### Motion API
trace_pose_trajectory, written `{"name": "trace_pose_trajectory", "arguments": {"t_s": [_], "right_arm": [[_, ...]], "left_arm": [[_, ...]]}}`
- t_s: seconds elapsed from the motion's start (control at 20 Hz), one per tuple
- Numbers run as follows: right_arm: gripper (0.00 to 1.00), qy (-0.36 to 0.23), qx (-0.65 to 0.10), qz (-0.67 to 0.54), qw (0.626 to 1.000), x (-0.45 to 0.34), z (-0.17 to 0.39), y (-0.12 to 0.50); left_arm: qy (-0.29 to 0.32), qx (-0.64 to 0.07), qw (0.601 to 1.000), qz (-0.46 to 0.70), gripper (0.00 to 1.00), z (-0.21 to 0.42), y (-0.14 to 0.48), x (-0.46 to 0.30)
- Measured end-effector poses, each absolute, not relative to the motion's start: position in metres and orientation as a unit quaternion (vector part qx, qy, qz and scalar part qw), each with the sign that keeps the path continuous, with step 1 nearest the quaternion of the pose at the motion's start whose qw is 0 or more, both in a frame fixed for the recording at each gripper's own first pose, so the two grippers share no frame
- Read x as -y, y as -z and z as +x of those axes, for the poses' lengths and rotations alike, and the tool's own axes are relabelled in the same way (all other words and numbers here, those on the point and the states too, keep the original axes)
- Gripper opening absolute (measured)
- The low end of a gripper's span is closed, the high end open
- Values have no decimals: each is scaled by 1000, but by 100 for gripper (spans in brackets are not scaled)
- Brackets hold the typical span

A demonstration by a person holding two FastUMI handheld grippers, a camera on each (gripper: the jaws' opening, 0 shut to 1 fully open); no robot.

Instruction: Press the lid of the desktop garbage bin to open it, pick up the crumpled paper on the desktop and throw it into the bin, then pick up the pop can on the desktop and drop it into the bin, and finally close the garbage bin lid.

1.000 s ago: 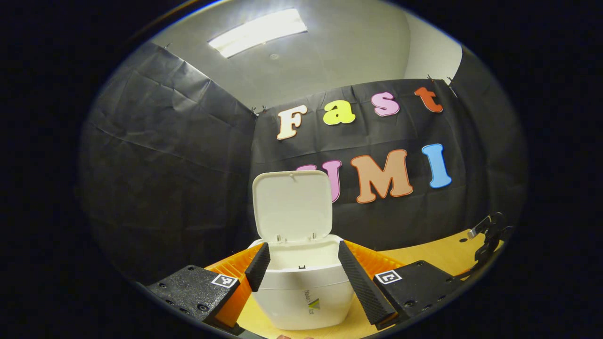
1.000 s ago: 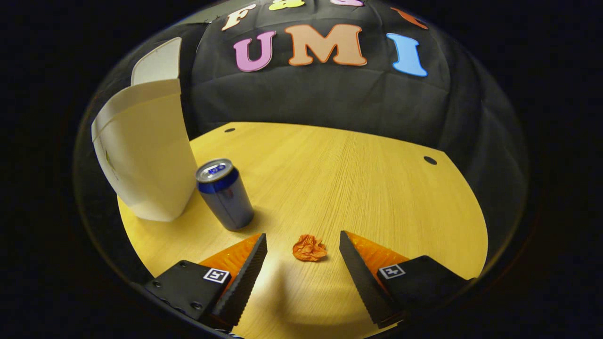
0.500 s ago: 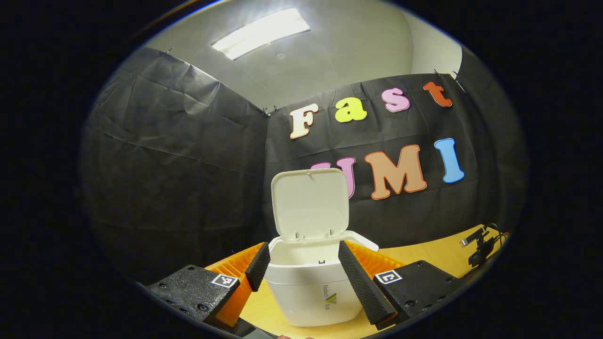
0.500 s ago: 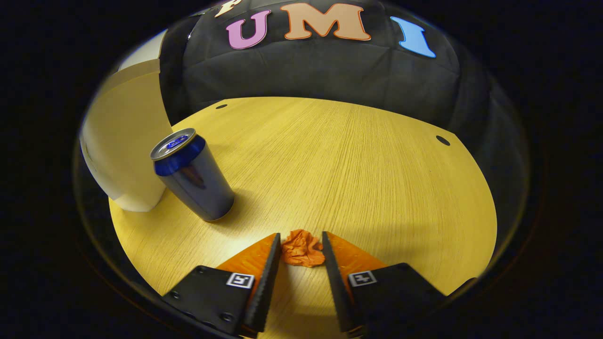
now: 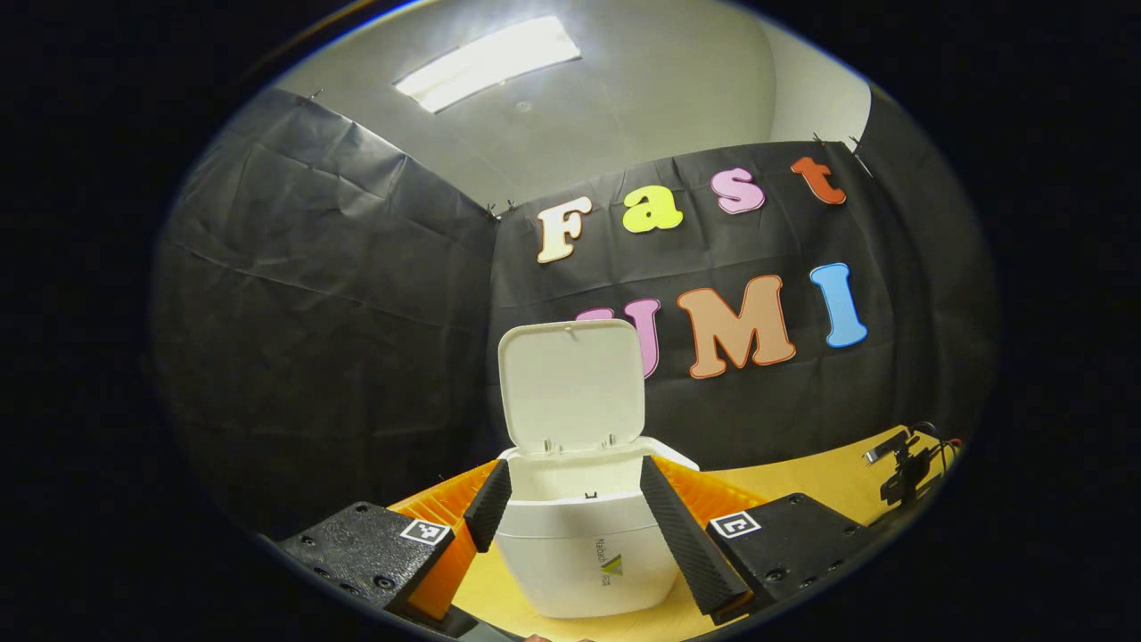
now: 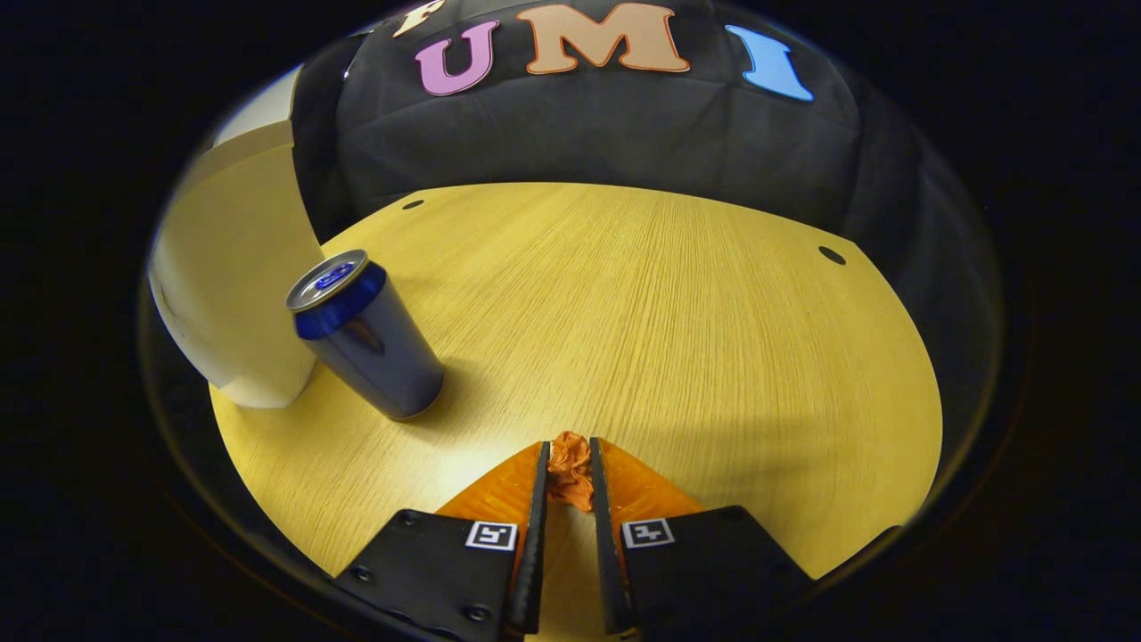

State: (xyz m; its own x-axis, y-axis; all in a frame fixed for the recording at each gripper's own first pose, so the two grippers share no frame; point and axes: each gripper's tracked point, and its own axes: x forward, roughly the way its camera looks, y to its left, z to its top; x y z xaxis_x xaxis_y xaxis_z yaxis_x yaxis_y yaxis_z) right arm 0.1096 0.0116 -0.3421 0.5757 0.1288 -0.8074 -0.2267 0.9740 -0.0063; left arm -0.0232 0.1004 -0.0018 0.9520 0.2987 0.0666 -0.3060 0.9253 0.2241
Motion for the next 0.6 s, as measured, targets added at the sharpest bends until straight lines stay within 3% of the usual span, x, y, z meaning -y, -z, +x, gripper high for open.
{"name": "trace_pose_trajectory", "arguments": {"t_s": [0.3, 0.6], "right_arm": [[28, -132, -400, -44, 906, -32, 118, 273], [28, -250, -273, -38, 928, -128, 132, 138]], "left_arm": [[-149, 10, 982, 114, 90, -23, 7, -101], [-142, 0, 984, 105, 90, -23, 15, -100]]}}
